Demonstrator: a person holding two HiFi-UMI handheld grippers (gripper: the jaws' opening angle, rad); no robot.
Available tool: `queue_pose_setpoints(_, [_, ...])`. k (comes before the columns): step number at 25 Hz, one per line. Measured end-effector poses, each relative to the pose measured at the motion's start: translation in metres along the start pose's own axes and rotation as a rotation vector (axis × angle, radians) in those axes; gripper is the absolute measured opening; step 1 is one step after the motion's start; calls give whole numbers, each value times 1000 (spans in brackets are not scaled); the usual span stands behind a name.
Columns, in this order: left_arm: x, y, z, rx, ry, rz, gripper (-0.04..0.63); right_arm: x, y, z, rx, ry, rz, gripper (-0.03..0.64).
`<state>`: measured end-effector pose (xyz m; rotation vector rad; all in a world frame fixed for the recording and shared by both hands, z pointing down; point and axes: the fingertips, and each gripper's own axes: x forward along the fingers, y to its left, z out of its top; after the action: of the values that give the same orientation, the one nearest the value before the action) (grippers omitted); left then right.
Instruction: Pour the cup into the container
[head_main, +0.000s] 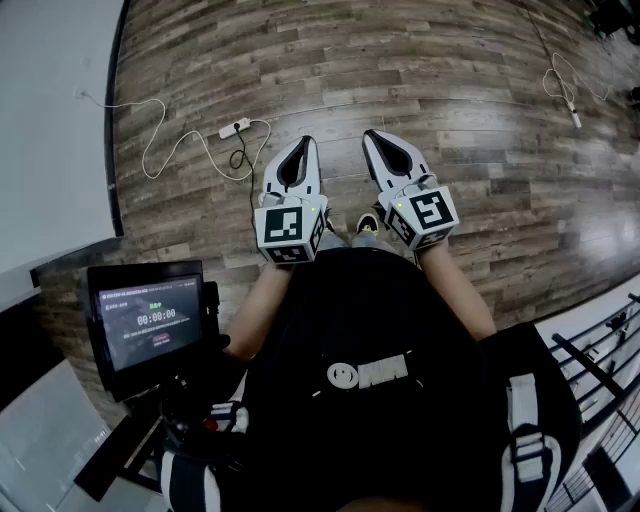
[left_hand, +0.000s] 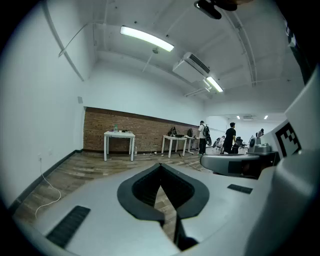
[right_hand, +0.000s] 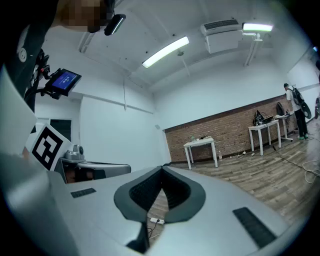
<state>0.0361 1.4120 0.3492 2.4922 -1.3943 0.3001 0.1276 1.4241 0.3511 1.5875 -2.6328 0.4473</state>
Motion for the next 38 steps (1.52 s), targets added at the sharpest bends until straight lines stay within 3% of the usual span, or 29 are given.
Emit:
queue_pose_setpoints(23, [-3, -1, -2, -14, -23, -11, 0, -3, 1, -2, -3, -16, -25, 3])
queue_pose_setpoints(38, [-15, 23, -2, -25, -30, -14, 0, 9, 25, -1, -11, -3, -25, 2])
